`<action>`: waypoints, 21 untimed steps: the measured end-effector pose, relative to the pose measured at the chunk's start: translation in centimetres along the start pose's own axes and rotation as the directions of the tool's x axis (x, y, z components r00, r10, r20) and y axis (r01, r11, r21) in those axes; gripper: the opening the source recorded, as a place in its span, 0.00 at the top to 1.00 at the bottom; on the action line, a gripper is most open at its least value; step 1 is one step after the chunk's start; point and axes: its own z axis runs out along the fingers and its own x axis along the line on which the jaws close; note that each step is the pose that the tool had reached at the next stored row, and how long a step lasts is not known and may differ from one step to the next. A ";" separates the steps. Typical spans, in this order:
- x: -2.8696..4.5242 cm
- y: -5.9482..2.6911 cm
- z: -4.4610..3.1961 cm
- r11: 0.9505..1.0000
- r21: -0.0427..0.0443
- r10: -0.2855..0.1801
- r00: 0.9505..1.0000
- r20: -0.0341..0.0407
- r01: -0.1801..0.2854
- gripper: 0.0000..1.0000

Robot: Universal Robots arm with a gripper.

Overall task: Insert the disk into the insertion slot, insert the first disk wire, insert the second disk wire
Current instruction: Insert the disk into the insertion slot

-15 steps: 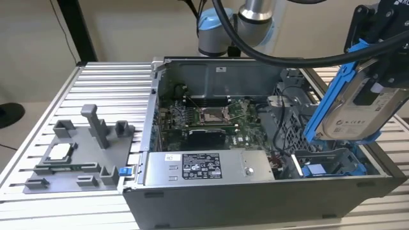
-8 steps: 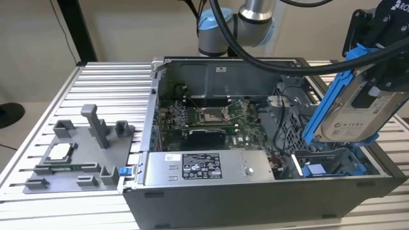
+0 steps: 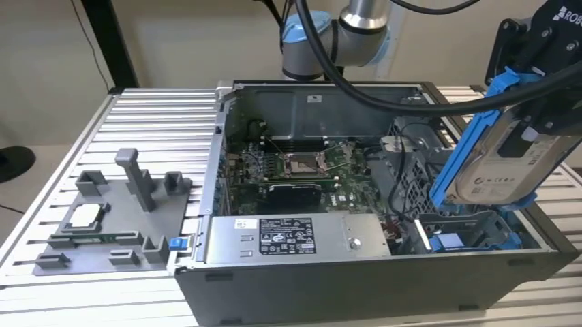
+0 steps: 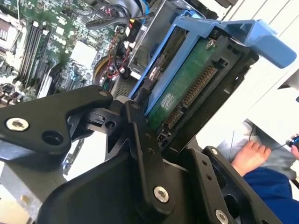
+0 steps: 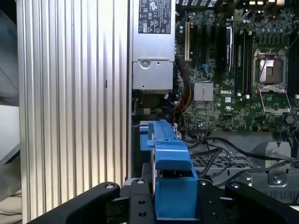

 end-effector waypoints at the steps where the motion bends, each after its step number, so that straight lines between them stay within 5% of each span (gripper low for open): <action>1: 0.00 0.00 0.05 1.000 0.000 0.000 1.000 0.000 0.000 1.00; 21: 0.00 -0.05 1.02 1.000 0.000 0.000 1.000 0.000 0.000 1.00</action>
